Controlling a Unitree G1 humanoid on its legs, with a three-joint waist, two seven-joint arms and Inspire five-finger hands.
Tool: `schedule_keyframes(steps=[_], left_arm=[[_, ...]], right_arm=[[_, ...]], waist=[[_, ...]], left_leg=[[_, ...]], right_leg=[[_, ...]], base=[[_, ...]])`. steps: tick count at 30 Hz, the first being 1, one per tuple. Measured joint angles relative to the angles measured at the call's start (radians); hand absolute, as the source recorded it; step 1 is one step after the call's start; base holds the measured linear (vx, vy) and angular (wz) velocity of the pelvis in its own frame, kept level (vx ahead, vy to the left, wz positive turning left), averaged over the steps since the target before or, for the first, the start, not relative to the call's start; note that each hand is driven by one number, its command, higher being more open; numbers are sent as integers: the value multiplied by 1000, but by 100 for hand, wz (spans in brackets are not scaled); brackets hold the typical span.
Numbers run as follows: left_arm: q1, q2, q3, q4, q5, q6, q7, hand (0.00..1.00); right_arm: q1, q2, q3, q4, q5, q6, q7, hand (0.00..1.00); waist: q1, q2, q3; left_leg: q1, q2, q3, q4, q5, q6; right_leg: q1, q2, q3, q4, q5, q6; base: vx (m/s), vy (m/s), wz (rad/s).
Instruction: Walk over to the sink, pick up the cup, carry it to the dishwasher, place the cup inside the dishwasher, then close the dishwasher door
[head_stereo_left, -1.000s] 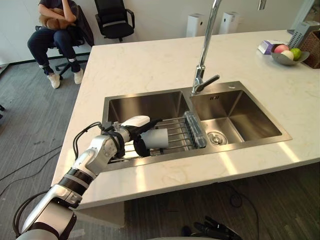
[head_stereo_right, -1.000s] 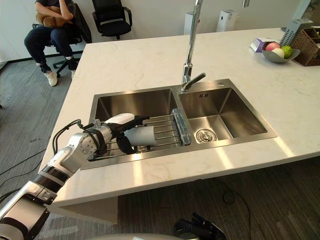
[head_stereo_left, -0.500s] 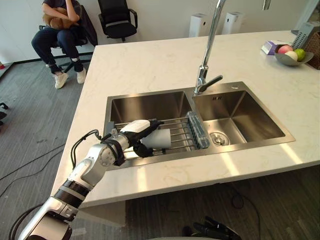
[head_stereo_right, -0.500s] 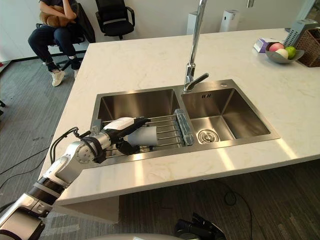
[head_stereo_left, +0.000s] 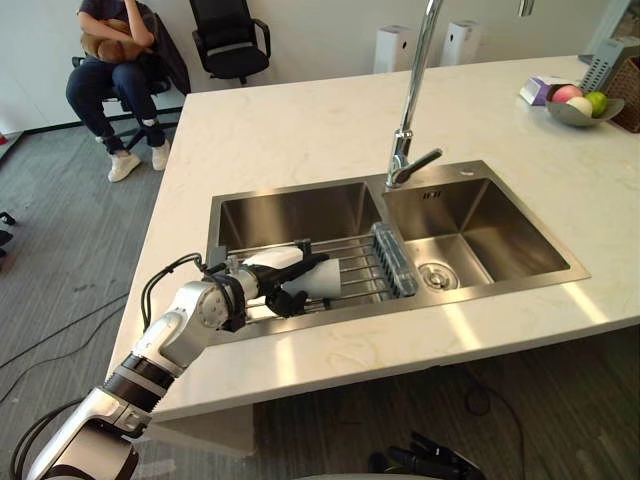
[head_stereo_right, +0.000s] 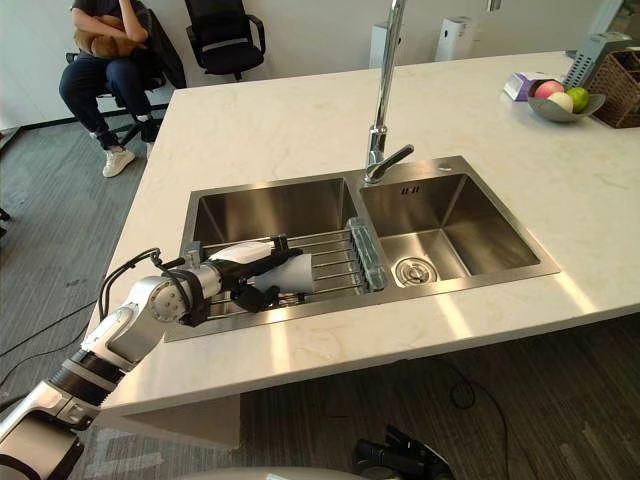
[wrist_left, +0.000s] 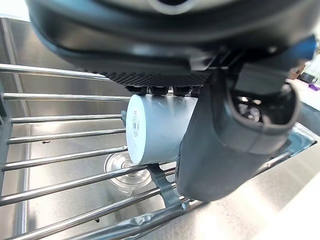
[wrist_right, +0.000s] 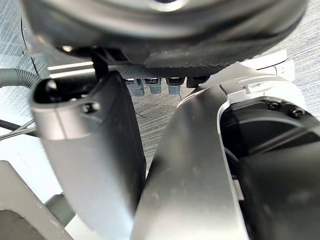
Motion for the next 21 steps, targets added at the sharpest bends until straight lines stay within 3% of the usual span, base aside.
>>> schedule_keyframes(steps=[21], left_arm=[[-121,-32,-46,161,-37,12,-28,100]], right_arm=[[-8,-1,-1,-6,-1,9,0,100]], waist=[[-28,9,-1]], left_leg=[[1,-2,9,0,0,0]], right_leg=[[-3,-1,6,-1,4,-2]], base=[[-27,-15,-2]])
